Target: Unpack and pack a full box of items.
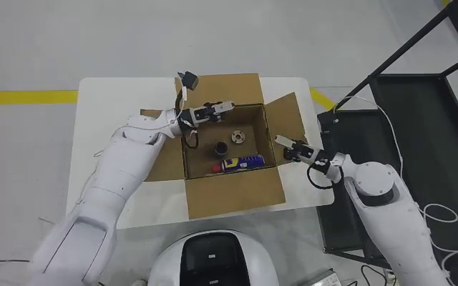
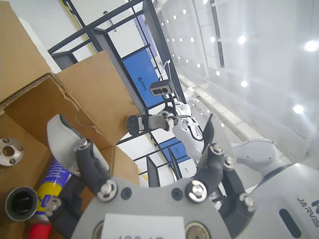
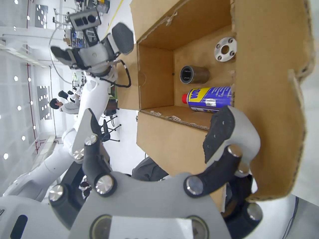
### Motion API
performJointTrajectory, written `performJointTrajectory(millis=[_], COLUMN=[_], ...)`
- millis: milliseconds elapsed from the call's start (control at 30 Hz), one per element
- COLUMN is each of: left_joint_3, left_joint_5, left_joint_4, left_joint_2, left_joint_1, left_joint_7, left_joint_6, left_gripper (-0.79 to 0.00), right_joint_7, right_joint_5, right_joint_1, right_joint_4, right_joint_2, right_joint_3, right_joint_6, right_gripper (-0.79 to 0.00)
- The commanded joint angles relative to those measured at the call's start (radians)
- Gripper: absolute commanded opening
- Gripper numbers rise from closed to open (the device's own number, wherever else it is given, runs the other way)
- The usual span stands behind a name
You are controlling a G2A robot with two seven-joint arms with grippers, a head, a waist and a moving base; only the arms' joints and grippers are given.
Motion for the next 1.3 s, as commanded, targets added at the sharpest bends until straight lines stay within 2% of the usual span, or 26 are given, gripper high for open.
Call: performJointTrajectory(millis=[0, 233, 433, 633, 900, 1100, 1267], left_joint_3=[-0.052, -0.215, -0.294, -0.342, -0.363, -0.366, -0.362], left_joint_5=[0.04, 0.135, 0.138, 0.121, 0.096, 0.062, 0.022], left_joint_4=[-0.105, -0.402, -0.513, -0.552, -0.556, -0.543, -0.484], left_joint_2=[0.029, 0.1, 0.129, 0.146, 0.158, 0.163, 0.165], left_joint_1=[0.068, 0.286, 0.388, 0.434, 0.457, 0.467, 0.462], left_joint_7=[0.003, 0.006, -0.001, -0.009, -0.014, -0.008, -0.012], left_joint_6=[0.03, 0.13, 0.172, 0.18, 0.19, 0.19, 0.186], left_gripper=[0.0, 0.0, 0.0, 0.0, 0.0, 0.0, 0.0], right_joint_7=[-0.032, -0.091, -0.126, -0.113, -0.096, -0.103, -0.013], right_joint_5=[-0.002, -0.037, -0.094, -0.121, -0.116, -0.16, -0.255], right_joint_1=[0.002, 0.04, 0.089, 0.125, 0.167, 0.129, 0.155], right_joint_4=[0.021, 0.1, 0.158, 0.193, 0.211, 0.07, -0.055], right_joint_2=[-0.002, -0.009, -0.016, -0.023, -0.03, -0.021, -0.016], right_joint_3=[-0.002, -0.041, -0.097, -0.145, -0.18, -0.129, -0.158], right_joint_6=[-0.01, 0.01, 0.067, 0.108, 0.102, 0.078, 0.075], right_gripper=[0.0, 0.0, 0.0, 0.0, 0.0, 0.0, 0.0])
